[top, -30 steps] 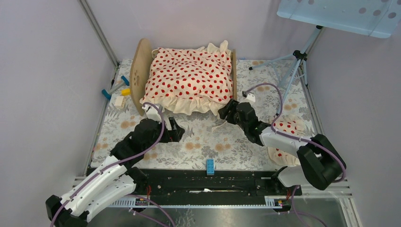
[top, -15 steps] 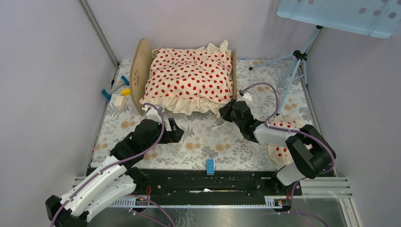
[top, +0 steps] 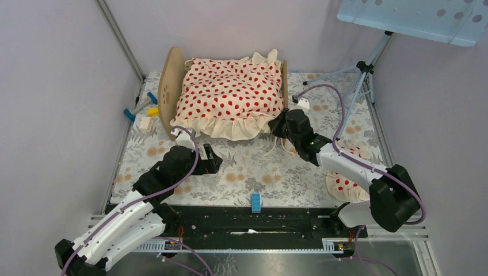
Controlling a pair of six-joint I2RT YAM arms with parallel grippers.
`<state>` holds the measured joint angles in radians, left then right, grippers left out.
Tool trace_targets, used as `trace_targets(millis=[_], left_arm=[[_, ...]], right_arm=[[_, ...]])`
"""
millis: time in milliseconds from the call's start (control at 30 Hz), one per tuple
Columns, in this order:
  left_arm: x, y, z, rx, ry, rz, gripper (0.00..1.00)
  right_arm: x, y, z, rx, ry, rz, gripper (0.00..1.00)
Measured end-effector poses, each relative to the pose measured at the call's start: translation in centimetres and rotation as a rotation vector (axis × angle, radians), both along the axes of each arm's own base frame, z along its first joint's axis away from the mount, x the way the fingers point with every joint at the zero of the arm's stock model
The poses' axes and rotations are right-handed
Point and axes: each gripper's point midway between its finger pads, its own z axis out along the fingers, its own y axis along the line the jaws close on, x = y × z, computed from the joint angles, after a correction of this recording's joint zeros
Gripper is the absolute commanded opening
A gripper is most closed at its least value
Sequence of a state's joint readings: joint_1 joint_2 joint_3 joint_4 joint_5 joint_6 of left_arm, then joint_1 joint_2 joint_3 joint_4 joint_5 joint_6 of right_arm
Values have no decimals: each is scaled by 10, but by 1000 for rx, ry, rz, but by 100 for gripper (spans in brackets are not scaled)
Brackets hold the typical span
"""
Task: Set up the pet bed
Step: Adjust the mattress on the bed frame.
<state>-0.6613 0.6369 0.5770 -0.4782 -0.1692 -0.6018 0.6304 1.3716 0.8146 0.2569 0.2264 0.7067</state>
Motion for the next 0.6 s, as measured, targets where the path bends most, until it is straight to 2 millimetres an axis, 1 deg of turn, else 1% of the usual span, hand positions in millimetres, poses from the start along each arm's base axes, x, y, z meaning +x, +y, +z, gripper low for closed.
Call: trace_targets(millis=[100, 200, 233, 300, 367, 400, 433, 467, 500, 600], left_arm=[[0, 0, 0, 0, 0, 2, 97], [0, 0, 0, 0, 1, 2, 97], [0, 0, 0, 0, 1, 1, 98], [0, 0, -1, 3, 5, 1, 98], [0, 0, -3, 6, 10, 1, 98], [0, 0, -3, 8, 11, 1, 98], [0, 0, -4, 9, 13, 1, 98], [0, 0, -4, 10, 15, 1, 98], [1, 0, -4, 11, 16, 2, 98], [1, -1, -6, 14, 23, 2, 98]], right_arm=[[-2, -2, 3, -45, 29, 9, 0], [-11, -10, -2, -105, 78, 19, 0], [-14, -12, -4, -121, 92, 22, 2], [-21, -18, -7, -163, 126, 30, 10], [-26, -22, -9, -197, 151, 38, 20], [-29, -26, -11, -218, 165, 41, 30], [-31, -29, -12, -238, 174, 42, 42], [-33, -32, -13, -260, 184, 39, 50], [-35, -36, -15, -285, 196, 39, 53], [-41, -50, -23, -366, 235, 23, 60]])
